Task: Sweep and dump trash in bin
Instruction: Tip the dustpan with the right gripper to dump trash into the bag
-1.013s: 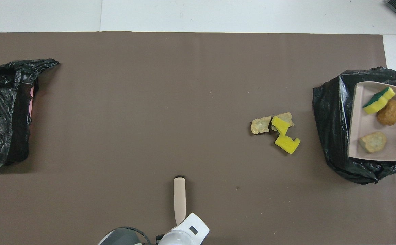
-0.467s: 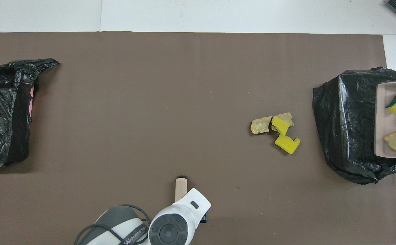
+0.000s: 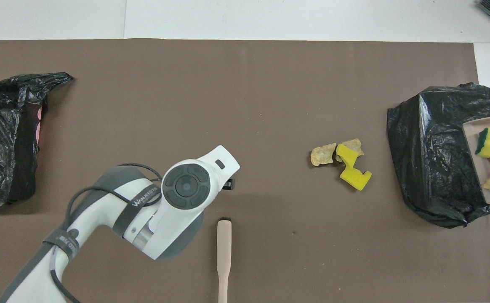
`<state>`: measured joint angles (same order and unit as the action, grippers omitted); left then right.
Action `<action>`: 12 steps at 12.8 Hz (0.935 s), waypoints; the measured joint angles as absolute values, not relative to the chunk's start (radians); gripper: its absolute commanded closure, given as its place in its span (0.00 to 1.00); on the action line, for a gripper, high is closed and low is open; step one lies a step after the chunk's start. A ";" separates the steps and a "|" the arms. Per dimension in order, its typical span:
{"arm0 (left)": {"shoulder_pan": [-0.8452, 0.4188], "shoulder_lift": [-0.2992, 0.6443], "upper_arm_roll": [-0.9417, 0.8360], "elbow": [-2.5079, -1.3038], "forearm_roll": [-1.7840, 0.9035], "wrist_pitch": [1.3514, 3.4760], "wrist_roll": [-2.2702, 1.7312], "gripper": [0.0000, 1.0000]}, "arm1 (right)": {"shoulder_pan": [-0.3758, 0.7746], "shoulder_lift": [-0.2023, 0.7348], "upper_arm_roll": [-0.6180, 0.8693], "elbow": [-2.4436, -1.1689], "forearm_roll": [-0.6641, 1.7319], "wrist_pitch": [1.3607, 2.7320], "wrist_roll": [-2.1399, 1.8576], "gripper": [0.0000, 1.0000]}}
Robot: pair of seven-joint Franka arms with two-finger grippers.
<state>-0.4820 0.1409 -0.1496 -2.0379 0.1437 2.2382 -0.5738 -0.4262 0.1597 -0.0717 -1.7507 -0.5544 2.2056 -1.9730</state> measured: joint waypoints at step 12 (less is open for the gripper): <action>-0.124 0.106 -0.143 -1.734 0.216 2.035 -0.222 0.00 | -0.355 0.158 -0.058 -1.747 -0.659 2.364 -2.248 1.00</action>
